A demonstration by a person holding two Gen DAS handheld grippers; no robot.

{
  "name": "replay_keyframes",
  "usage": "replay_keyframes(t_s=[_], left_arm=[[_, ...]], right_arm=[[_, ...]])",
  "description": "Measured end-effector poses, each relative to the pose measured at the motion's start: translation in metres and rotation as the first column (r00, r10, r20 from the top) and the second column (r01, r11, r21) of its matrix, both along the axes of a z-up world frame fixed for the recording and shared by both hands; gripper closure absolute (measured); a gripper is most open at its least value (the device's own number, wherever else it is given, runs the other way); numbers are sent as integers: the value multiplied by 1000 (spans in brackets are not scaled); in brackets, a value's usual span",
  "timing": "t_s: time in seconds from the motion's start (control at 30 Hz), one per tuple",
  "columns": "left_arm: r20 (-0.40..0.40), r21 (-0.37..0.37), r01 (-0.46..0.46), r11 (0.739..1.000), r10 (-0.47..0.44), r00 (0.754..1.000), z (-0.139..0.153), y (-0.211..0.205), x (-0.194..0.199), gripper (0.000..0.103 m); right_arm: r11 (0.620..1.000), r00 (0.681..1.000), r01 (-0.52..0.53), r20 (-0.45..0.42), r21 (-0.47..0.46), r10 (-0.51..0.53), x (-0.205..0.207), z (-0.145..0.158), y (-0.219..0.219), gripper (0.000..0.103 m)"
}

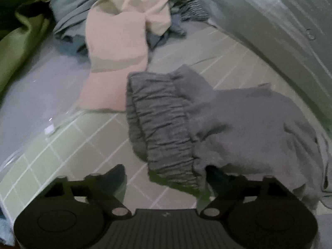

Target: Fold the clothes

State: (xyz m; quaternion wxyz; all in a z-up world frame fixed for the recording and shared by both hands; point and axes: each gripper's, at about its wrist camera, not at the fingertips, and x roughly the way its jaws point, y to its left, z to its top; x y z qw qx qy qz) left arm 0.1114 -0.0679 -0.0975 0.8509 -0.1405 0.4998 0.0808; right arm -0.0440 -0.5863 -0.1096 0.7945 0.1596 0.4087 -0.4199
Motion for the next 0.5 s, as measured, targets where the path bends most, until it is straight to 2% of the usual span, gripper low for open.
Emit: replay_keyframes(t_s=[0.07,0.1,0.13,0.17,0.2,0.23,0.33,0.5], left_arm=[[16,-13,34,999,-34,999,0,-3,4,52],[21,-14,39,999,-39,999,0,-5,7,53],[26,-13,42,999,-41,999,0,-6,9,57],[30,-13,44,999,-44,999,1,-7,11,60],[37,-14,44,999,-44,998,2,-7,12,65],[49,-20,56,998,-55,997,4,-6,11,80],[82,-10,59,998,-58,995,12,0,4,92],[118,76,27,997,-36,992,35,14,-11,94]], right_arm=[[1000,1000,-8,6,14,8,-1,-2,-6,40],[1000,1000,-14,10,25,13,-1,-3,-9,62],[999,1000,-15,5,39,15,-2,-5,-13,76],[999,1000,-11,1,51,11,-2,-8,-17,83],[999,1000,-4,10,54,4,-5,-8,-20,95],[999,1000,1,19,48,-1,-9,-8,-21,101],[1000,999,16,30,12,-17,-23,-2,-25,102],[995,993,92,74,-42,-88,-59,25,-31,102]])
